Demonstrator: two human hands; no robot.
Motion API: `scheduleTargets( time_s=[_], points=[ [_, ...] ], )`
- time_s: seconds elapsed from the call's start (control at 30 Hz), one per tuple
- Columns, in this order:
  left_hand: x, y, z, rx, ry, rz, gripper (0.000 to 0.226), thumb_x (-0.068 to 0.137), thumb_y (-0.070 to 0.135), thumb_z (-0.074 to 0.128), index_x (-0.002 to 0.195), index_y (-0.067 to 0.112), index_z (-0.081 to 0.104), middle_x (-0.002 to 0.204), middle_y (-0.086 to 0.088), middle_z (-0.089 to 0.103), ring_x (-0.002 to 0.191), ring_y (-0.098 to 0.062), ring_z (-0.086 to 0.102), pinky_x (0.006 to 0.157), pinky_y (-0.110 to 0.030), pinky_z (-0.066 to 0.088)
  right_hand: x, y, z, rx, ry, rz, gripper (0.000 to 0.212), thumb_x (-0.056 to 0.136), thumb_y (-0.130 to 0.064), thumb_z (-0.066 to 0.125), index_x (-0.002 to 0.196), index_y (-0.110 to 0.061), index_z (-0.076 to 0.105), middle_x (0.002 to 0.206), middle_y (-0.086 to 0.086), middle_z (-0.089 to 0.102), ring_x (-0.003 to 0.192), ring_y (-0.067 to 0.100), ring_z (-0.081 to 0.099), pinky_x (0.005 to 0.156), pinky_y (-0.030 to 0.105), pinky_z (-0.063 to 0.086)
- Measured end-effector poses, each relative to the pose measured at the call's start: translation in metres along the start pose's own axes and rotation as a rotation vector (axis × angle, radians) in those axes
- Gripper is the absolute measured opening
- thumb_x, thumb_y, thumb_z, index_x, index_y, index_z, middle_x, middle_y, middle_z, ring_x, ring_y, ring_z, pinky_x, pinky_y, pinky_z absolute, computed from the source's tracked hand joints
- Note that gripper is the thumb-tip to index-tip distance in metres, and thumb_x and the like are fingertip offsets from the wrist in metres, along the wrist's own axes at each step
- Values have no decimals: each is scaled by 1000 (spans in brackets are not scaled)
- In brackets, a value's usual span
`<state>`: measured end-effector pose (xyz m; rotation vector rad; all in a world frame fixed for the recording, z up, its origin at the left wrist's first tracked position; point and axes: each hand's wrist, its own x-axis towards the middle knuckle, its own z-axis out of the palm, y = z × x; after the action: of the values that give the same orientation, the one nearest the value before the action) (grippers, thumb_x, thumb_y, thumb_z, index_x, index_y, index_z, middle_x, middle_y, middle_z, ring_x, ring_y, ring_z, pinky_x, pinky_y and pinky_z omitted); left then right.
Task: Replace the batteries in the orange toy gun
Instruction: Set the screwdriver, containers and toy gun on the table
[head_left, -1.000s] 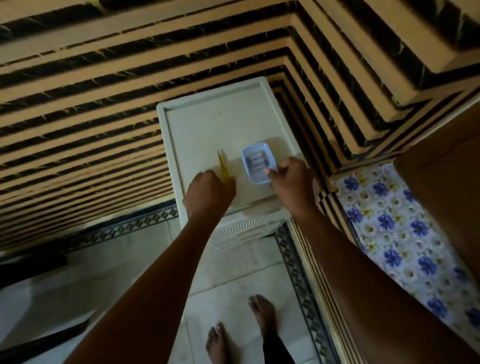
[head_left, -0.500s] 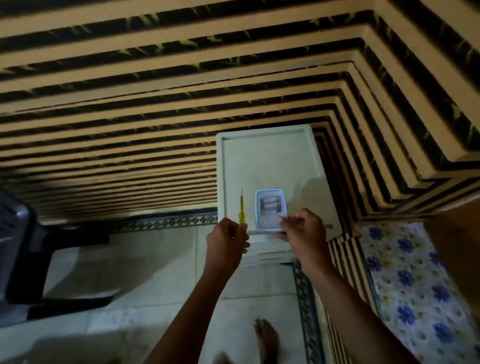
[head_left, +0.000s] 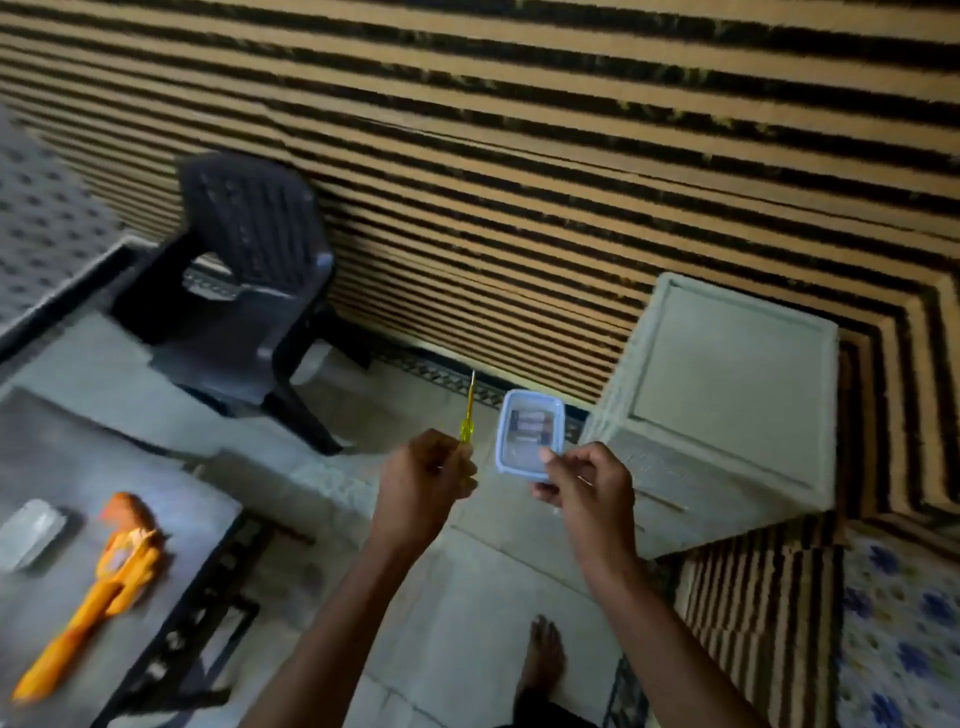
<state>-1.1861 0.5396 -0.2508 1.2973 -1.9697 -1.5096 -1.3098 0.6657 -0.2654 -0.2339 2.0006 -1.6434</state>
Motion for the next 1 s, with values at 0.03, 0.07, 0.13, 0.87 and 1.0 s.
scheduleTargets(
  time_s=[0.03, 0.07, 0.13, 0.87, 1.0],
  points=[
    [-14, -10, -24, -7, 46, -11, 16, 101, 14, 64, 97, 0, 69, 81, -10, 77, 68, -15, 76, 68, -30, 64, -18, -2, 19, -7, -32, -8, 17, 94, -16, 73, 87, -9, 59, 90, 15, 73, 68, 23, 77, 68, 40, 64],
    [-25, -19, -43, -18, 73, -22, 16, 100, 15, 64, 97, 1, 69, 81, -9, 77, 69, -16, 76, 71, -35, 65, -34, -3, 33, -6, -57, -18, 17, 93, -16, 73, 86, -9, 59, 89, 14, 74, 67, 23, 77, 68, 40, 64],
    [-51, -43, -86, -54, 123, -28, 16, 100, 17, 65, 95, 2, 69, 79, -8, 77, 69, -17, 77, 72, -41, 65, -68, -4, 68, -21, -105, -32, 17, 93, -16, 73, 85, -10, 60, 86, 12, 75, 67, 24, 77, 68, 41, 63],
    [-120, -231, -451, -206, 341, -63, 15, 99, 17, 67, 91, 6, 72, 76, -5, 78, 72, -22, 77, 74, -54, 63, -265, 29, 416, -117, -355, -40, 17, 91, -16, 73, 80, -12, 61, 89, 11, 76, 68, 29, 76, 74, 57, 63],
    [-91, -252, -510, -157, 306, -101, 18, 98, 28, 68, 89, 12, 72, 79, -4, 78, 72, -23, 78, 73, -53, 63, -273, 21, 485, -113, -301, -18, 18, 91, -13, 73, 82, -3, 61, 86, 14, 75, 65, 29, 75, 72, 57, 62]
  ],
)
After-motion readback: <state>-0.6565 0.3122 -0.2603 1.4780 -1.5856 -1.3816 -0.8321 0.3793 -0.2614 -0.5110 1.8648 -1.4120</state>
